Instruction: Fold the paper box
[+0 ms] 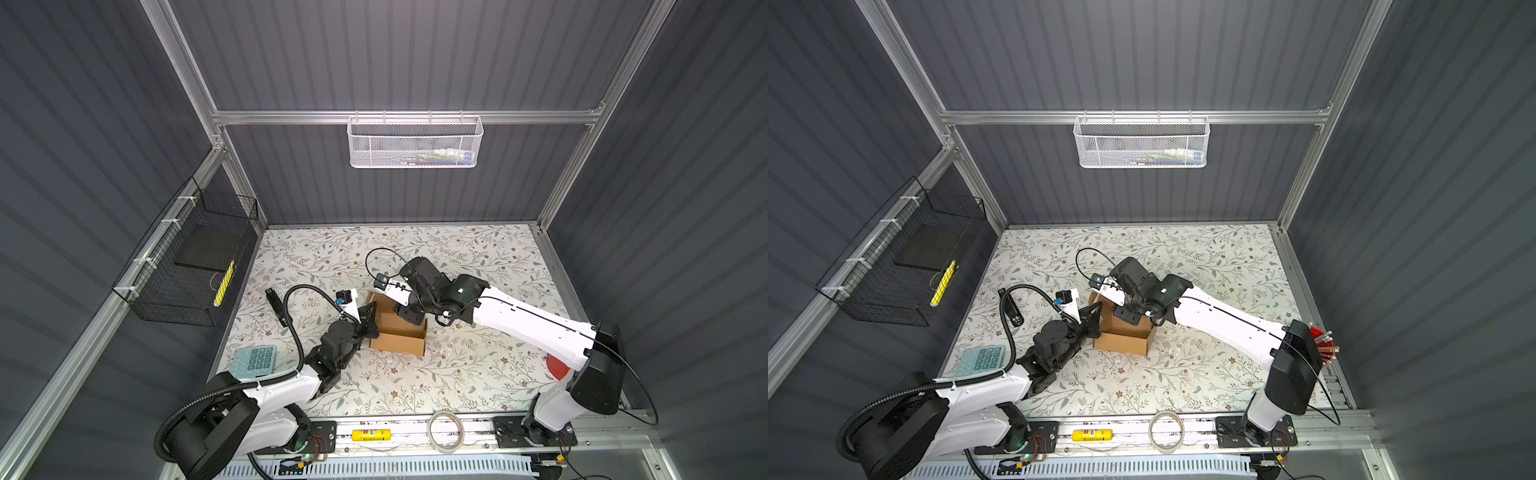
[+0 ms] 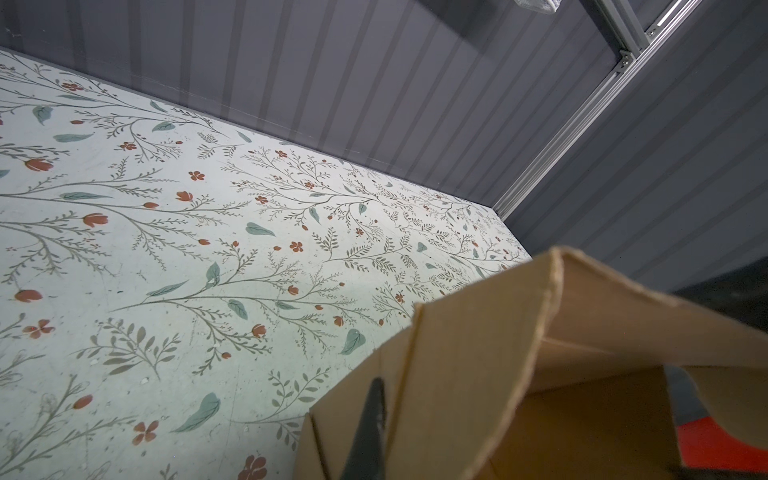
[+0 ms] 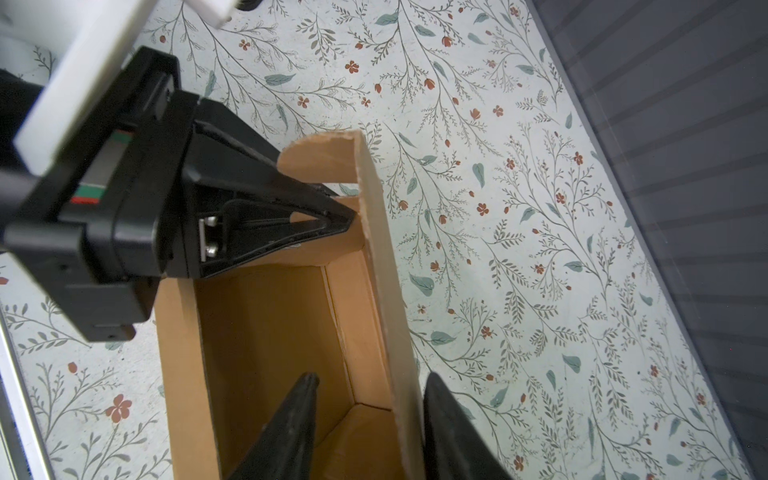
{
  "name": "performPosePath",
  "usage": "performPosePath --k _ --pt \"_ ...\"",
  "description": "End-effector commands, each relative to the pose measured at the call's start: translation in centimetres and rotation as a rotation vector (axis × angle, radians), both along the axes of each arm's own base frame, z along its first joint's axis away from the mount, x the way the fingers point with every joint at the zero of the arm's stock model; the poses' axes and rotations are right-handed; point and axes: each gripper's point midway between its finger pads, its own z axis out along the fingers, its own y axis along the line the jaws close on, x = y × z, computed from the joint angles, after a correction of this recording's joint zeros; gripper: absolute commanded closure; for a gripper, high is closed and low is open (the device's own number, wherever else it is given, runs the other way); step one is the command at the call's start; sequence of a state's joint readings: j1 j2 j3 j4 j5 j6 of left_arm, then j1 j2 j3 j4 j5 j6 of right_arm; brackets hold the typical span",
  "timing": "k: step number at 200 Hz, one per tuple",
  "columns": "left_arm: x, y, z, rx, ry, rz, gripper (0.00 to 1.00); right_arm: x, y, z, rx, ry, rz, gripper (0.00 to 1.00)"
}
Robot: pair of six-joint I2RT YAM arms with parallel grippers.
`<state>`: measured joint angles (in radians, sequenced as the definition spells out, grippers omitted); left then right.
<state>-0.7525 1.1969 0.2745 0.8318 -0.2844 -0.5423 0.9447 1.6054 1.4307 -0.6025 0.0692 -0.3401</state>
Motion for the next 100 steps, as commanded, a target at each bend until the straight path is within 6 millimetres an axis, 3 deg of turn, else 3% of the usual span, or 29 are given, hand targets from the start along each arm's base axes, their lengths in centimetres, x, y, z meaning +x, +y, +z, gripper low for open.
performPosePath --k 1,100 --pt "-1.0 0.4 -3.4 0.102 0.088 -0.021 0.96 -1.2 -0.2 -0.7 0.016 0.049 0.014 0.57" --pt "-2.2 1.5 -4.3 0.112 0.103 -0.023 0.95 -4.9 0.2 -3.4 -0.021 0.09 0.047 0.6"
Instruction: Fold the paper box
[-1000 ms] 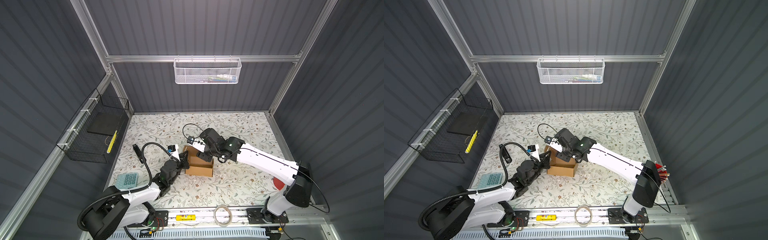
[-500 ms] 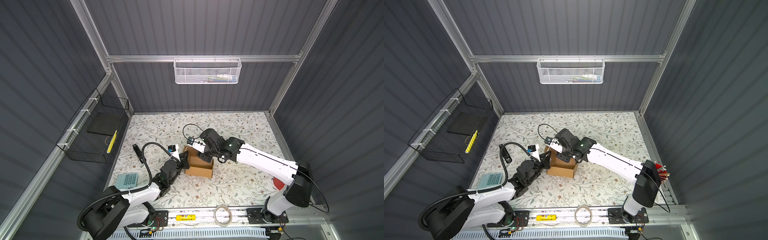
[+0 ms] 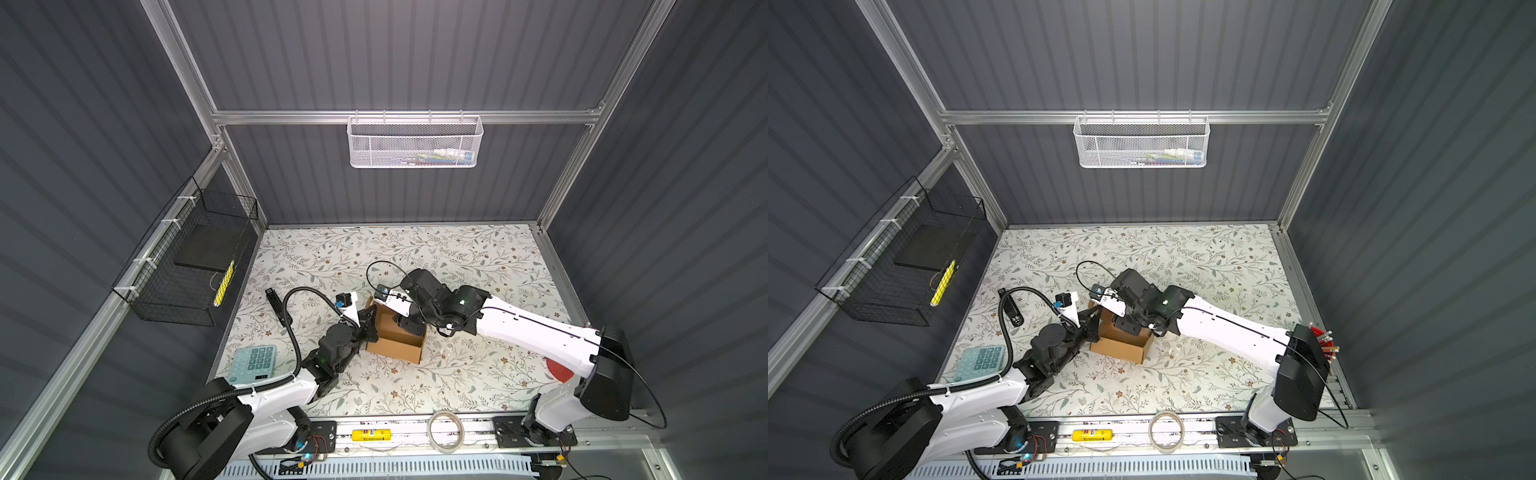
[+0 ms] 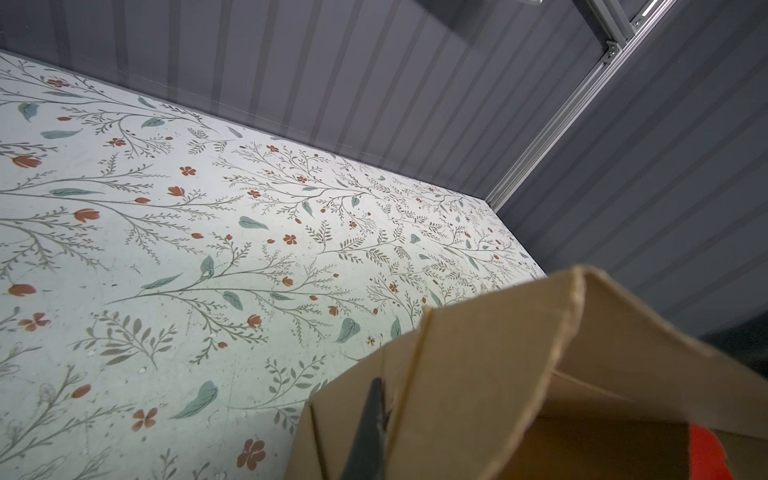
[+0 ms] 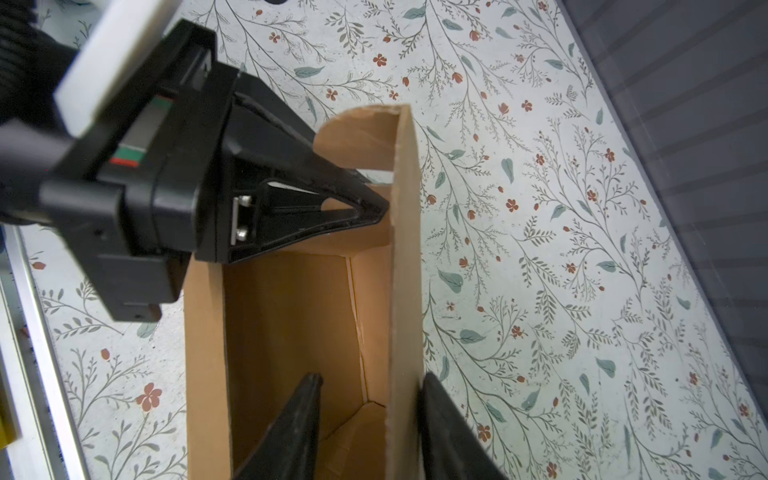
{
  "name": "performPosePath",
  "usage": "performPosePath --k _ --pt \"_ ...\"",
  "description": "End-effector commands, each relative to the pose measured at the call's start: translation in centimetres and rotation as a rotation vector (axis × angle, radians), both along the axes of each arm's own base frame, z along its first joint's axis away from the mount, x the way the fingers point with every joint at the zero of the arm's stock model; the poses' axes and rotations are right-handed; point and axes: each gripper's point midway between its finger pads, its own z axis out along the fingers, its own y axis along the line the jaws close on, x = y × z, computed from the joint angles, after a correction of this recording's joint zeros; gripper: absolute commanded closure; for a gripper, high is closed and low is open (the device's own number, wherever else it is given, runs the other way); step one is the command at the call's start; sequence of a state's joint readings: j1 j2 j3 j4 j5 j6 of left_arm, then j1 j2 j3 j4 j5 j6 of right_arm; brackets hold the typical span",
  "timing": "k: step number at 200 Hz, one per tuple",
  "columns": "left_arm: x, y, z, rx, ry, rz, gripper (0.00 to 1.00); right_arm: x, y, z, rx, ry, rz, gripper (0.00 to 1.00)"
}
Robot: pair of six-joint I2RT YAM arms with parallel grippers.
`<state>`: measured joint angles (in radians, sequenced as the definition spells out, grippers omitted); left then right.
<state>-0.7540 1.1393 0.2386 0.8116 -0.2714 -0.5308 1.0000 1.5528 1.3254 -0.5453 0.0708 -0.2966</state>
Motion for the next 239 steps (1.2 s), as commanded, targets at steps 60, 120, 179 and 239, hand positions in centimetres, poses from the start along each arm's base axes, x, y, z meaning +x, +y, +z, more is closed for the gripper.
performPosePath --k 60,120,179,239 --pt "-2.3 2.1 -4.6 0.091 0.121 0.005 0.85 -3.4 0.6 -3.2 -0.049 0.076 0.024 0.63" --pt "-3.0 3.1 -5.2 0.071 0.148 0.029 0.78 -4.1 1.0 -4.7 -0.058 0.108 0.021 0.64" --pt "-3.7 4.0 -5.5 0.069 0.196 0.05 0.71 -4.6 1.3 -5.8 -0.05 0.134 0.011 0.62" --pt "-4.8 5.2 -5.9 0.073 0.257 0.074 0.67 -4.6 1.1 -6.5 -0.042 0.143 -0.007 0.56"
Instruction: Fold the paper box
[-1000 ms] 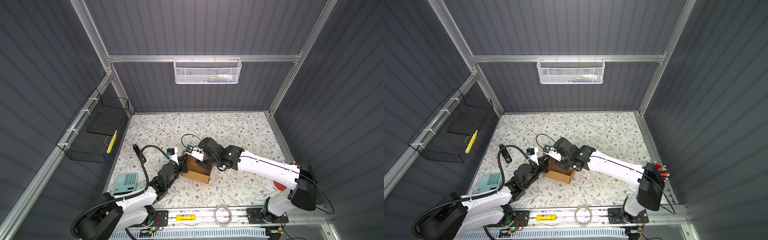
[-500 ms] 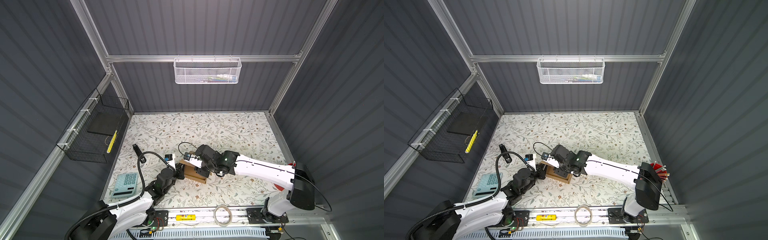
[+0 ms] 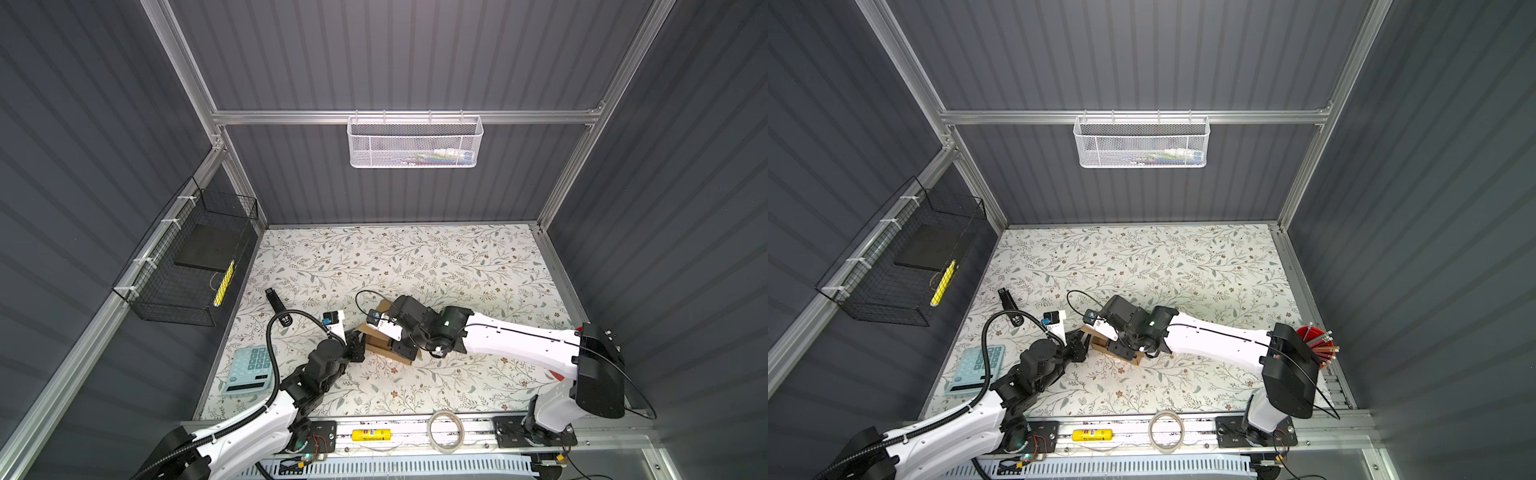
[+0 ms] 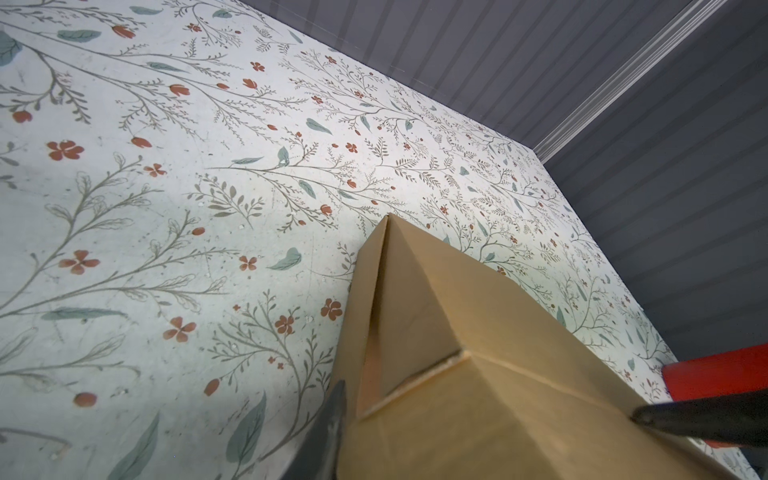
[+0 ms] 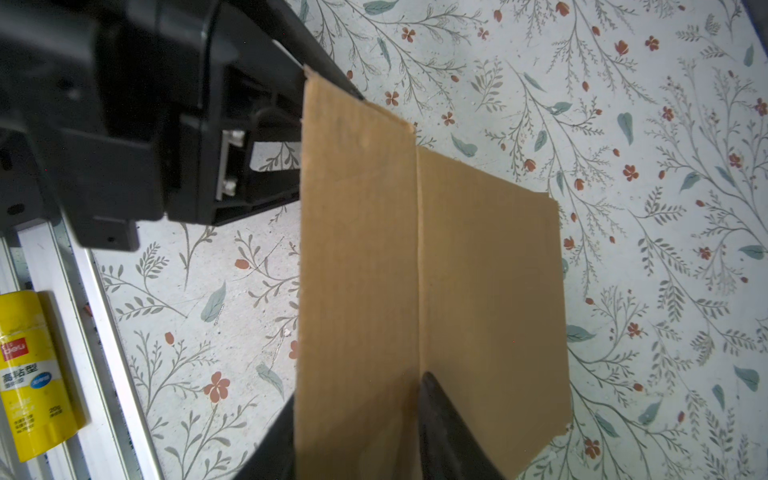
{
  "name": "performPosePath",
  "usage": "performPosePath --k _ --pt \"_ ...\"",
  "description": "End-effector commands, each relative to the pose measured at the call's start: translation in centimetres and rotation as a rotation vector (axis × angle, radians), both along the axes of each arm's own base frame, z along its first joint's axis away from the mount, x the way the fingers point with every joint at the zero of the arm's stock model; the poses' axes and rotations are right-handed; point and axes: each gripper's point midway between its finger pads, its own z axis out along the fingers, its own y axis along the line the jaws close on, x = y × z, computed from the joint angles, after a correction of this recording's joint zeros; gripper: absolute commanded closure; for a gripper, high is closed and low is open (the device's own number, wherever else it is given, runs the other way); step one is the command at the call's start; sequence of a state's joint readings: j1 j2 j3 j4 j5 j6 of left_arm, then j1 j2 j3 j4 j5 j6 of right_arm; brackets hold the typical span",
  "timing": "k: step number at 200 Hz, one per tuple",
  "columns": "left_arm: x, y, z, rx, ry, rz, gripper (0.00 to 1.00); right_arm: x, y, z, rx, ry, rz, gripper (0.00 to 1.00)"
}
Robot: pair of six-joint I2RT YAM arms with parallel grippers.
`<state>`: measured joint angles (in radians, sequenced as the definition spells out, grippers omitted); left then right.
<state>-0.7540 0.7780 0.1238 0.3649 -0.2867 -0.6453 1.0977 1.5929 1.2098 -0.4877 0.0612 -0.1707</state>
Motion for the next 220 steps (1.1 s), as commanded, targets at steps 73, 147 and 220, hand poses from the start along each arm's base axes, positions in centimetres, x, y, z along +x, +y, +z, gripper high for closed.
performPosePath --k 73,147,220 --pt "-1.7 2.9 -1.5 0.051 0.127 0.088 0.65 -0.8 0.2 -1.4 0.023 0.048 -0.005 0.5" --pt "-1.6 3.5 -0.9 0.077 0.149 0.125 0.64 -2.1 0.3 -1.2 0.073 0.097 0.023 0.44" --pt "-1.5 4.1 0.4 0.102 0.128 0.146 0.62 -3.6 0.0 1.4 0.169 0.128 0.063 0.41"
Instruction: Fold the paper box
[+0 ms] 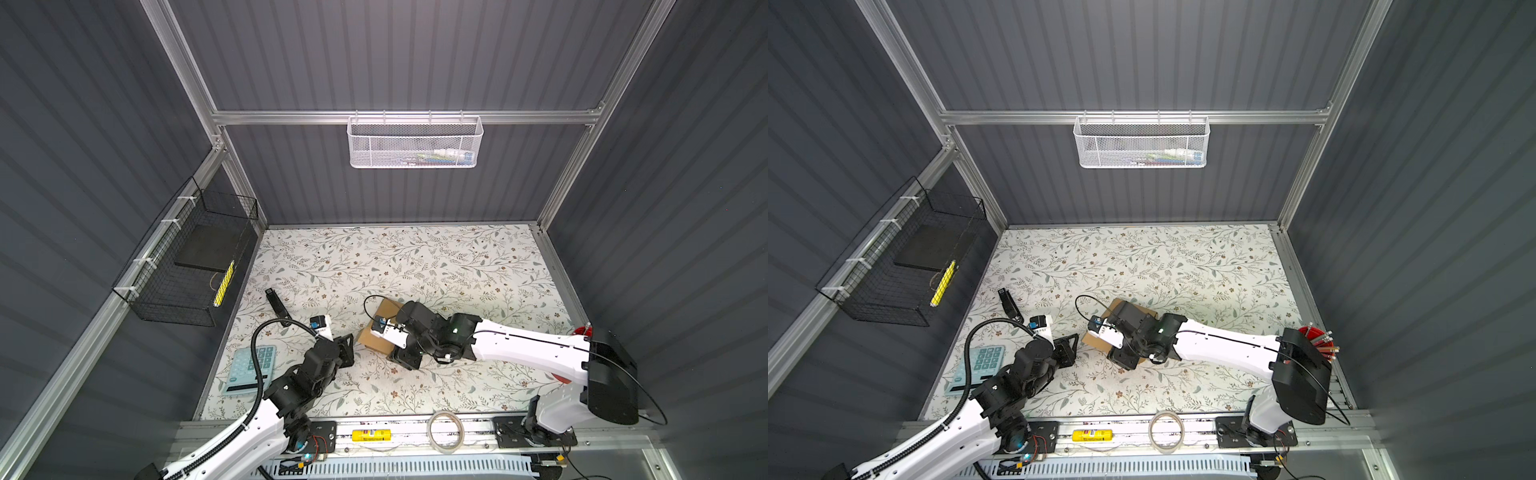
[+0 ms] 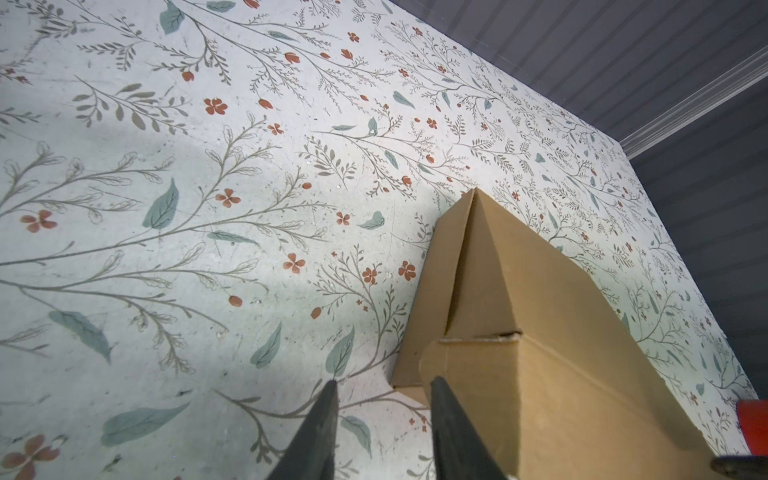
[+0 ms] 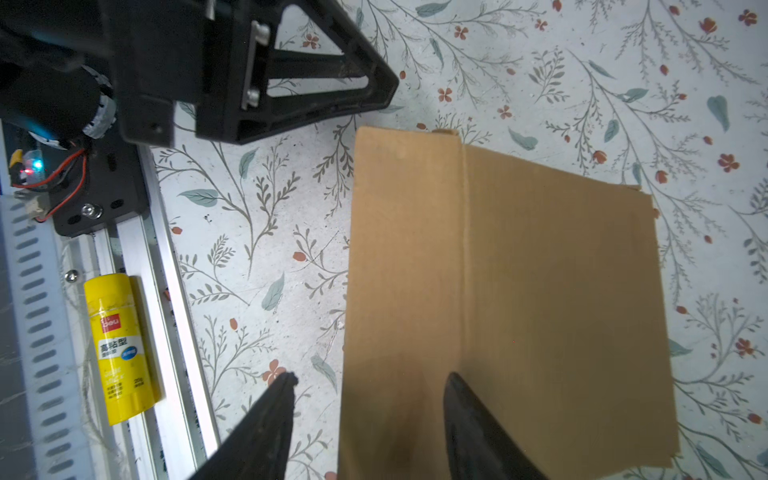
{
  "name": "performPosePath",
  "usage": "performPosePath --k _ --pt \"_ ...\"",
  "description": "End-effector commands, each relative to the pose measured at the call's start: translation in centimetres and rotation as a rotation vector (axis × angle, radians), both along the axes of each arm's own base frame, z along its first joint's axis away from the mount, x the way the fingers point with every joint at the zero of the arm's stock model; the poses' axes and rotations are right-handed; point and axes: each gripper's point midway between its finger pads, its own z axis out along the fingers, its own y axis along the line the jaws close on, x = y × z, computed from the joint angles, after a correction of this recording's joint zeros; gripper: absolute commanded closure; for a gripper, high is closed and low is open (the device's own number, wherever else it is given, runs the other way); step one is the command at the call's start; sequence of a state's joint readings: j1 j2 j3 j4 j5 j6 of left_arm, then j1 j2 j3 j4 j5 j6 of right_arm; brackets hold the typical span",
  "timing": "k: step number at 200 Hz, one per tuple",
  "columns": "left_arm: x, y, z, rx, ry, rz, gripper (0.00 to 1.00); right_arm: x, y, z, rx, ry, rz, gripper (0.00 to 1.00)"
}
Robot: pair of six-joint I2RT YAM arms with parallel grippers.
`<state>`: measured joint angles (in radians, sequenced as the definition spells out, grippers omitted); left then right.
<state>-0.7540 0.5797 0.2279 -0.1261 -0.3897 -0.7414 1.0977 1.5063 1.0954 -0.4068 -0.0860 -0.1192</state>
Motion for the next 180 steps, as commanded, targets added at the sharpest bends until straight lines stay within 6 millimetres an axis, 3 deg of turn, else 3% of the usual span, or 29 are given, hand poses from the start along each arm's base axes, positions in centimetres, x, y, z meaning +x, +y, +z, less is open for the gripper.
performPosePath --k 1,43,85,180 --pt "0.1 0.3 1.0 0.021 -0.013 0.01 0.62 -0.7 0.1 1.4 0.057 0.02 0.014 0.41" --pt "0.5 0.0 1.7 0.032 -0.027 0.0 0.62 0.5 -0.4 3.3 0.135 -0.002 -0.025 0.4" --pt "1.0 -0.4 2.9 0.061 -0.051 -0.016 0.61 2.9 -2.0 3.5 0.162 -0.017 -0.149 0.4" --pt "2.1 -1.3 5.4 0.125 -0.101 -0.057 0.59 5.2 -6.5 -0.5 0.104 0.002 -0.414 0.43"
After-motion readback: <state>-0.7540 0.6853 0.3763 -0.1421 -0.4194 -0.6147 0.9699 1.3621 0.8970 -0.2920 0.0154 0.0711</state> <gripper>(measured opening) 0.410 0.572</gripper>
